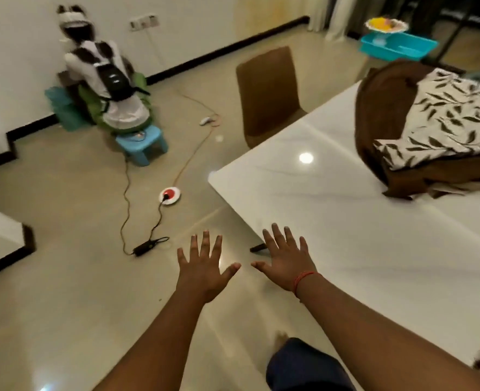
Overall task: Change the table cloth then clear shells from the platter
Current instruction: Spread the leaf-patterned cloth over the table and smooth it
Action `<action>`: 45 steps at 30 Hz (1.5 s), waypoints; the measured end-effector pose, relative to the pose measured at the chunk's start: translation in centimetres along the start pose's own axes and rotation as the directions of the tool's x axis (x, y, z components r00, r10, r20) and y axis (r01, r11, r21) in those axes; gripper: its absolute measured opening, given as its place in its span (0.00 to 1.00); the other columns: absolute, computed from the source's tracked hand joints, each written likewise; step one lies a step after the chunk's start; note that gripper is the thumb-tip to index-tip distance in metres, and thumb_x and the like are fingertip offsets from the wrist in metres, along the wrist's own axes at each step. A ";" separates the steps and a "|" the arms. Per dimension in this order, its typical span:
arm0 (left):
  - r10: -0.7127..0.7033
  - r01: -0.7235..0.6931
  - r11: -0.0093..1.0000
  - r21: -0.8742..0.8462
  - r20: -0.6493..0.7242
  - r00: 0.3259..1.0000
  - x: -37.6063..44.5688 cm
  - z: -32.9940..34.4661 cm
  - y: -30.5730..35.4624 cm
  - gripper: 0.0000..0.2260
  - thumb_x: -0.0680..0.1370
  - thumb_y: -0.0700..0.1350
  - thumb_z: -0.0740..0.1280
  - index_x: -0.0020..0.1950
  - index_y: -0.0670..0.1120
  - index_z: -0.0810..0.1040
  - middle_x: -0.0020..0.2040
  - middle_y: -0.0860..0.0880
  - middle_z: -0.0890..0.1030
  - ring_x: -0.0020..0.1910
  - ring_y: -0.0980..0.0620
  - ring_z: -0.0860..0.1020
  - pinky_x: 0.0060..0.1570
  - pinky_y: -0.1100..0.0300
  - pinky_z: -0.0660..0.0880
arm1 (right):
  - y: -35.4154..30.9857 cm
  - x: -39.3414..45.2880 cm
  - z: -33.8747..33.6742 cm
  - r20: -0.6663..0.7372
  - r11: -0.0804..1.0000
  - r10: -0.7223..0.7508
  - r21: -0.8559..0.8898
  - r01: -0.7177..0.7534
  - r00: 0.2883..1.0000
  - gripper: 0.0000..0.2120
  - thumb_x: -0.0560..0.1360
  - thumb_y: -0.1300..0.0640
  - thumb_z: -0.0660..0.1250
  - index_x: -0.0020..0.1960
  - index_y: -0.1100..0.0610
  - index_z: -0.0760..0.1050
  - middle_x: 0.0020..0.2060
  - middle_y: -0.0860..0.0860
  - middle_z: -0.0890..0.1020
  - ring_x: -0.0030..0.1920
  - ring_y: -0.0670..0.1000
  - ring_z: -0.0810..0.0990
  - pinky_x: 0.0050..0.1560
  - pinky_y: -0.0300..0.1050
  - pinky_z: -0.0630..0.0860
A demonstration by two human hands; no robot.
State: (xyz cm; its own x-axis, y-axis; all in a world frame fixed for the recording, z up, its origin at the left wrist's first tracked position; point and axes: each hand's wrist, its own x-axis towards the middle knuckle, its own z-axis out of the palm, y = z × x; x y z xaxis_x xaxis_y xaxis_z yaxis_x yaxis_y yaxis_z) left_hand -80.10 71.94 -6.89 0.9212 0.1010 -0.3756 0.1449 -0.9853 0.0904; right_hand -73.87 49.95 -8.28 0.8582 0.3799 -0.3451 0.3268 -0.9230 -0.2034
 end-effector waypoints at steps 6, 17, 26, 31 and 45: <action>0.221 -0.224 0.972 0.068 0.057 0.974 11.4 -1.4 6.3 0.39 0.74 0.75 0.39 0.79 0.56 0.33 0.78 0.49 0.29 0.77 0.44 0.31 0.74 0.34 0.38 | 10.0 4.7 -1.5 0.028 0.949 0.300 0.093 -0.302 0.953 0.46 0.70 0.23 0.38 0.80 0.47 0.38 0.79 0.49 0.37 0.79 0.56 0.37 0.76 0.64 0.42; 0.499 -0.526 0.837 0.152 0.182 0.847 25.5 -2.7 19.7 0.40 0.74 0.75 0.37 0.79 0.56 0.33 0.78 0.50 0.30 0.77 0.45 0.29 0.74 0.36 0.37 | 27.1 10.9 -5.5 -0.003 0.614 0.770 0.276 -0.739 0.638 0.36 0.77 0.30 0.47 0.80 0.47 0.51 0.79 0.61 0.44 0.78 0.64 0.48 0.74 0.65 0.54; 0.649 -0.690 0.710 0.141 0.250 0.718 32.1 -2.8 23.6 0.35 0.78 0.68 0.39 0.81 0.52 0.39 0.81 0.47 0.37 0.79 0.42 0.36 0.75 0.38 0.40 | 30.6 13.9 -7.2 0.036 0.547 0.799 0.371 -0.750 0.600 0.36 0.80 0.38 0.59 0.79 0.58 0.56 0.77 0.55 0.60 0.76 0.56 0.60 0.70 0.58 0.63; 0.771 -0.771 0.635 -0.048 0.102 0.629 35.3 -5.0 23.6 0.33 0.79 0.63 0.45 0.77 0.46 0.63 0.77 0.45 0.65 0.76 0.44 0.63 0.75 0.46 0.58 | 24.4 15.3 -9.1 -0.093 0.353 0.867 0.808 -0.472 0.489 0.11 0.78 0.52 0.68 0.54 0.59 0.80 0.51 0.55 0.81 0.53 0.54 0.79 0.55 0.44 0.74; 0.734 -0.625 0.679 -0.386 0.347 0.584 38.2 -8.0 34.3 0.28 0.80 0.58 0.64 0.76 0.49 0.64 0.76 0.46 0.66 0.73 0.43 0.68 0.69 0.50 0.68 | 12.6 14.9 -9.9 0.098 0.029 0.924 0.947 -0.321 0.370 0.04 0.80 0.53 0.65 0.48 0.50 0.77 0.44 0.45 0.81 0.47 0.43 0.79 0.47 0.30 0.72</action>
State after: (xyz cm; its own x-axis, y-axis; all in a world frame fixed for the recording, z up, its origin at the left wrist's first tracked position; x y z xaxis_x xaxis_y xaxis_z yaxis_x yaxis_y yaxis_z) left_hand -37.09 43.14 -10.78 0.5187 -0.7122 -0.4729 -0.3378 -0.6789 0.6520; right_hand -53.05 43.33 -6.91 0.5807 -0.7062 -0.4051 -0.6410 -0.0898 -0.7623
